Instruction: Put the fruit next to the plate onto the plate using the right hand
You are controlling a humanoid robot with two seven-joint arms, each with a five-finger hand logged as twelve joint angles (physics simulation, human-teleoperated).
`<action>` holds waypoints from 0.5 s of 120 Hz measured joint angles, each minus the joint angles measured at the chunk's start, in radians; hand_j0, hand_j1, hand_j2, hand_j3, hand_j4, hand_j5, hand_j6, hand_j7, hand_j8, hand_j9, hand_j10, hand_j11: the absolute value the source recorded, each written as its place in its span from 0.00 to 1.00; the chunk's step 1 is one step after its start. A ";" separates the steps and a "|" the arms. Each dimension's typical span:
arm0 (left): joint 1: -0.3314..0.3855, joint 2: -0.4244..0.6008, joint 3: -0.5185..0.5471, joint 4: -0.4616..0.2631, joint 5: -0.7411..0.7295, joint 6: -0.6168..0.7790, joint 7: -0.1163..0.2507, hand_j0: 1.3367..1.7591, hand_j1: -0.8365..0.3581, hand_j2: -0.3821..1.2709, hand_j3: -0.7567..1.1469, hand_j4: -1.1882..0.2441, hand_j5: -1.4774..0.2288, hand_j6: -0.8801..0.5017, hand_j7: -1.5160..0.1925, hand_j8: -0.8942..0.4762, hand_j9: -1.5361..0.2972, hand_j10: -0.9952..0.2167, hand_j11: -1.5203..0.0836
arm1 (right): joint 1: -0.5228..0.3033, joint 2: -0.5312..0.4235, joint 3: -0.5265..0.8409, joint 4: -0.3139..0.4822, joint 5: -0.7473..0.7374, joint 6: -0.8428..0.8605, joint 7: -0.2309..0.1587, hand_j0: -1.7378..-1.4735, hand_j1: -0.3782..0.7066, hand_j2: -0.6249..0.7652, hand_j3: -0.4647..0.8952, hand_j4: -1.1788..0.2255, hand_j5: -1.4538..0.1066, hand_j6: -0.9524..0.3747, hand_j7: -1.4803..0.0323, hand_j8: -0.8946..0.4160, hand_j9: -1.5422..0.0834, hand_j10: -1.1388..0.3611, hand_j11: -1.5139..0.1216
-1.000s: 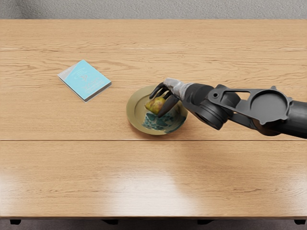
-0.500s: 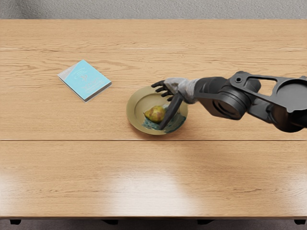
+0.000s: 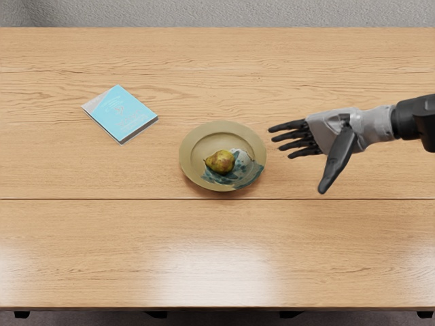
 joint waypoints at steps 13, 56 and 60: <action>0.000 0.000 0.000 0.000 0.000 0.000 0.000 0.76 0.97 0.23 0.40 0.81 0.85 0.62 0.87 0.64 0.82 0.80 0.93 | -0.011 -0.066 0.003 -0.047 0.030 0.036 0.010 0.30 0.03 0.45 0.34 0.84 0.93 0.71 0.98 0.68 0.95 0.76 0.92; 0.000 0.000 0.000 0.000 0.000 0.000 0.000 0.76 0.97 0.23 0.40 0.81 0.85 0.62 0.87 0.64 0.82 0.80 0.93 | -0.047 -0.123 0.003 -0.168 0.056 0.055 0.021 0.30 0.03 0.45 0.34 0.84 0.93 0.72 0.98 0.68 0.95 0.76 0.93; 0.000 0.000 0.000 0.000 0.000 0.000 0.000 0.76 0.97 0.23 0.40 0.81 0.85 0.62 0.87 0.64 0.82 0.80 0.93 | -0.048 -0.124 0.003 -0.169 0.057 0.055 0.021 0.30 0.03 0.45 0.34 0.84 0.93 0.72 0.98 0.68 0.95 0.76 0.93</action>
